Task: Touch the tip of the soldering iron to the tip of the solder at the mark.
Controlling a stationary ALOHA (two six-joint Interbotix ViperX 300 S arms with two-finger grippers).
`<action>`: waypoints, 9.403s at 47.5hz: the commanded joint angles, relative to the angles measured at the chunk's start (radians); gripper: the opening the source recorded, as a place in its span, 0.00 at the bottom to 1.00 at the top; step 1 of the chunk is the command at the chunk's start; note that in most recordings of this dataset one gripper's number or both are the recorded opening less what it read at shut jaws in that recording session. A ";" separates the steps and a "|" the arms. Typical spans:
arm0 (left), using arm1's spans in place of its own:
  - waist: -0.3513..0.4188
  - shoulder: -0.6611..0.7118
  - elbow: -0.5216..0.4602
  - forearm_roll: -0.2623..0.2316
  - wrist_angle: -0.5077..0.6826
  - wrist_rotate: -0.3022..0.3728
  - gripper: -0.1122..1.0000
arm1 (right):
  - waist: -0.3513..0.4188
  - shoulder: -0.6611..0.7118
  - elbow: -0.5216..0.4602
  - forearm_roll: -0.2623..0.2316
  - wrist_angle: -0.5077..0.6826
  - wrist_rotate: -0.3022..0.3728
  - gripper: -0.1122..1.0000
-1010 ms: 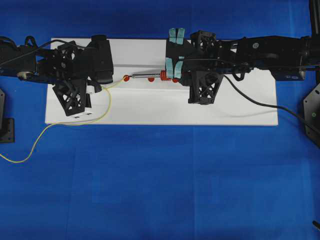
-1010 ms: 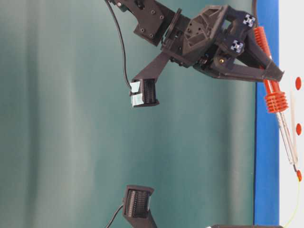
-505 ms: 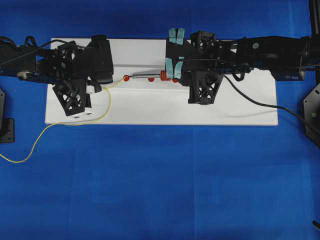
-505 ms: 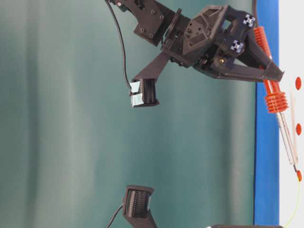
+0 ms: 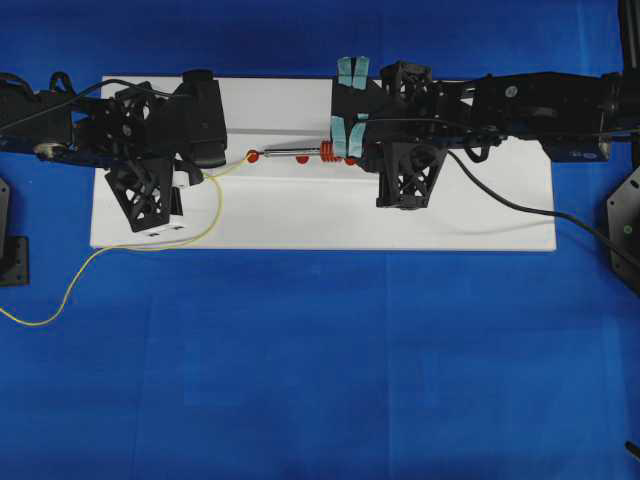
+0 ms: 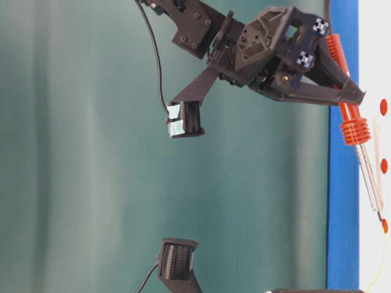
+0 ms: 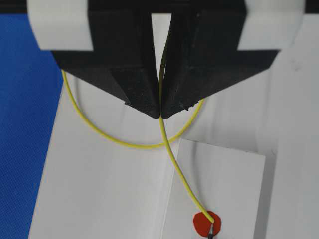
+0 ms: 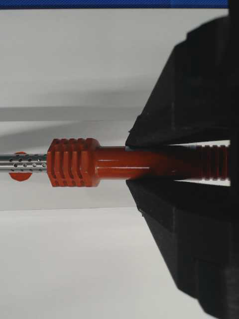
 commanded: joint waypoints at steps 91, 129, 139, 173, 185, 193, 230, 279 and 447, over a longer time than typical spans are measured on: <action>-0.026 -0.250 0.057 0.003 0.054 -0.015 0.11 | 0.000 -0.014 -0.017 -0.002 -0.009 -0.008 0.16; -0.026 -0.278 0.083 0.003 0.051 -0.020 0.11 | -0.002 -0.206 0.067 -0.031 -0.003 -0.008 0.16; -0.026 -0.278 0.081 0.002 0.054 -0.021 0.11 | -0.009 -0.295 0.155 -0.031 -0.011 0.000 0.16; -0.051 -0.025 -0.133 0.003 0.026 -0.017 0.11 | -0.037 -0.350 0.201 -0.031 -0.025 -0.002 0.16; -0.049 0.120 -0.221 0.003 0.037 -0.011 0.11 | -0.037 -0.370 0.221 -0.037 -0.025 -0.003 0.16; -0.040 0.166 -0.245 0.003 0.038 -0.015 0.11 | -0.037 -0.373 0.227 -0.038 -0.026 -0.003 0.16; -0.017 0.179 -0.247 0.003 0.055 -0.015 0.11 | -0.037 -0.371 0.255 -0.038 -0.063 0.000 0.16; -0.023 0.179 -0.250 0.003 0.058 -0.012 0.11 | -0.025 -0.195 0.206 -0.031 -0.064 0.002 0.16; -0.035 0.167 -0.253 0.003 0.074 0.003 0.11 | -0.020 -0.170 0.196 -0.037 -0.067 0.000 0.16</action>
